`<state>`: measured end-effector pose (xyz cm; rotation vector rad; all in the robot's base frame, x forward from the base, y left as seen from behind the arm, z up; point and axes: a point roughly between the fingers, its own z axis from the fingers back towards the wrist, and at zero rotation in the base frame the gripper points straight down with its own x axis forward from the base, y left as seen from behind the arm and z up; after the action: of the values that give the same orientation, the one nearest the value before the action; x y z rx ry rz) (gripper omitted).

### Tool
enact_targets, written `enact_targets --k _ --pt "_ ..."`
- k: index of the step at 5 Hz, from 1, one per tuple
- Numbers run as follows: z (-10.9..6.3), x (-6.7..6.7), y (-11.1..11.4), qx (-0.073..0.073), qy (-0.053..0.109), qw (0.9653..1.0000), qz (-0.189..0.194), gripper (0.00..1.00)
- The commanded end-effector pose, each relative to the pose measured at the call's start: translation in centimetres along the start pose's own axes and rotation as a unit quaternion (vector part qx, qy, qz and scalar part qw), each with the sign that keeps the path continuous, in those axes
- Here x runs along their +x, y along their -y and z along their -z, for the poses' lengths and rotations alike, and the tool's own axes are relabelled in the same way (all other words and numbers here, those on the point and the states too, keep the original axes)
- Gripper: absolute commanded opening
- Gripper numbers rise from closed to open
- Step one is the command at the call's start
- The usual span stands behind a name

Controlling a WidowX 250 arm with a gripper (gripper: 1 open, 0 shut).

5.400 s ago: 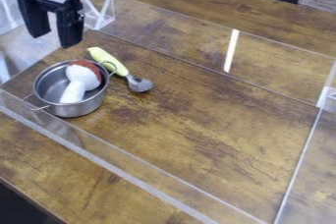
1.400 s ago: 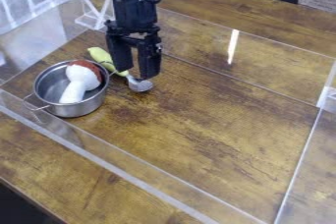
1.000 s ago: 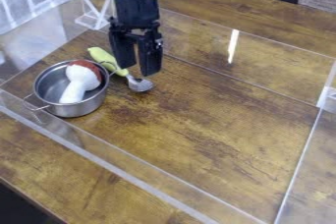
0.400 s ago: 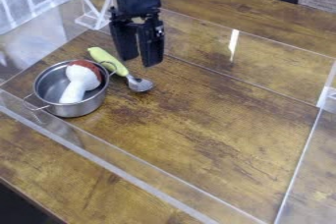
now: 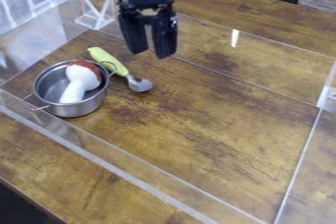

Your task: Put the mushroom in the silver pot

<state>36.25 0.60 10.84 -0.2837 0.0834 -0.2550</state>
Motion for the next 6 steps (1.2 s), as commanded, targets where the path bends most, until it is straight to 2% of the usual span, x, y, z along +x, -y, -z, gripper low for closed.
enact_targets --k 1,2,3,4,5,6 --pt "-2.5 0.1 0.8 0.014 0.037 0.9992 -0.009 1.00" --pt "-1.9 -0.4 0.3 0.010 0.030 0.9988 -0.036 1.00" --pt "-1.3 -0.2 -0.6 0.012 0.031 0.9989 -0.034 1.00" --pt "-0.8 0.4 -0.8 0.013 0.027 0.9992 -0.027 0.00" --pt "-0.4 1.2 -0.8 0.016 0.025 0.9993 -0.025 1.00" --pt "-0.3 1.8 -0.6 0.015 0.021 0.9995 -0.020 1.00"
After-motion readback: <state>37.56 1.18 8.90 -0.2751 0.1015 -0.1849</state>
